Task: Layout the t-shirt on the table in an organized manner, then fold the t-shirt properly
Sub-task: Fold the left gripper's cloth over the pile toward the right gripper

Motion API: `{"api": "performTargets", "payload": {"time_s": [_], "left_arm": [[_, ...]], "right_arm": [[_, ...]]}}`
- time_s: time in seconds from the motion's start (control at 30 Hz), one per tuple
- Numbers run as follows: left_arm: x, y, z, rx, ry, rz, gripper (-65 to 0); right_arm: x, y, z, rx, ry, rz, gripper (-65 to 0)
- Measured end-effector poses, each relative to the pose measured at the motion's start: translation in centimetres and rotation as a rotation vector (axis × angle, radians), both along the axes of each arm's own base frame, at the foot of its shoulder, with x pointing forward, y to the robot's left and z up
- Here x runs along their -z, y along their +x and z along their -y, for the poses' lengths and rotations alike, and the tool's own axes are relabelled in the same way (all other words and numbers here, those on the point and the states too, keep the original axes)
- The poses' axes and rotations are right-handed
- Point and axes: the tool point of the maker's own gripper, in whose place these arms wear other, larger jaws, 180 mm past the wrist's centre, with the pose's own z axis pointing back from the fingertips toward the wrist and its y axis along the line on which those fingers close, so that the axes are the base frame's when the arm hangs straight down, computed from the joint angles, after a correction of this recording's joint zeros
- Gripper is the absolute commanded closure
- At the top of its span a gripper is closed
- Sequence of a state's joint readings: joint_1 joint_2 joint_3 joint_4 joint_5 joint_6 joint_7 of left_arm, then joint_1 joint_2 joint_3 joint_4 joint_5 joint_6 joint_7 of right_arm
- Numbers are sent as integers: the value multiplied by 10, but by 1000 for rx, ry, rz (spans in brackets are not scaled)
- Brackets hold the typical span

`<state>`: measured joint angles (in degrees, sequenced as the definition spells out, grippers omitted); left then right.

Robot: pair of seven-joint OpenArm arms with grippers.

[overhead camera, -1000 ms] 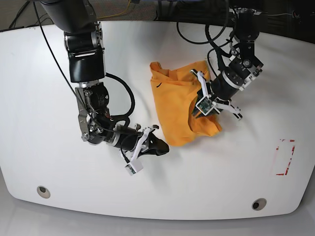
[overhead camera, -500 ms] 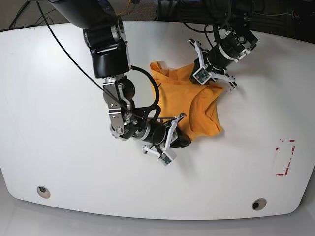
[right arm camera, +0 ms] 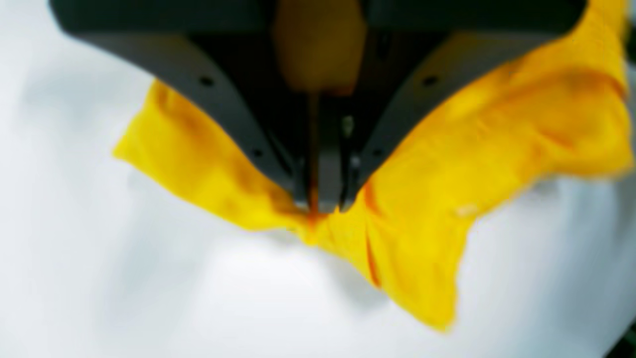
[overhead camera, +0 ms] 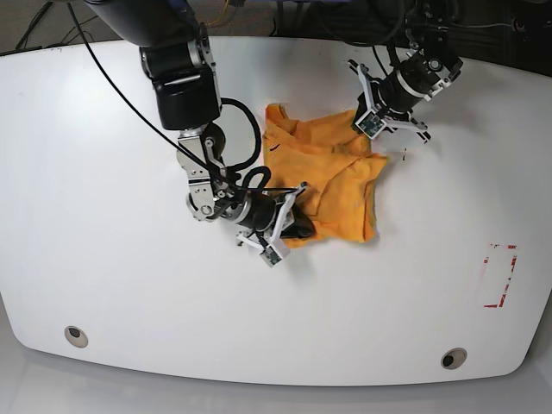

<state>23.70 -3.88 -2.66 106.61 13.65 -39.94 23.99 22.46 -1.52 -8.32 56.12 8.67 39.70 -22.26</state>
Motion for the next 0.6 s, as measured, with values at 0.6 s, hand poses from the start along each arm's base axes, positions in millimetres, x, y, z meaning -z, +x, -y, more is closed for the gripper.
{"api": "performTargets", "payload": {"time_s": [0.6], "left_arm": [[22,32,-33,8,74,-26,-22]], "right_arm": [[17,-48,51,87,-97,-10,-21]]}}
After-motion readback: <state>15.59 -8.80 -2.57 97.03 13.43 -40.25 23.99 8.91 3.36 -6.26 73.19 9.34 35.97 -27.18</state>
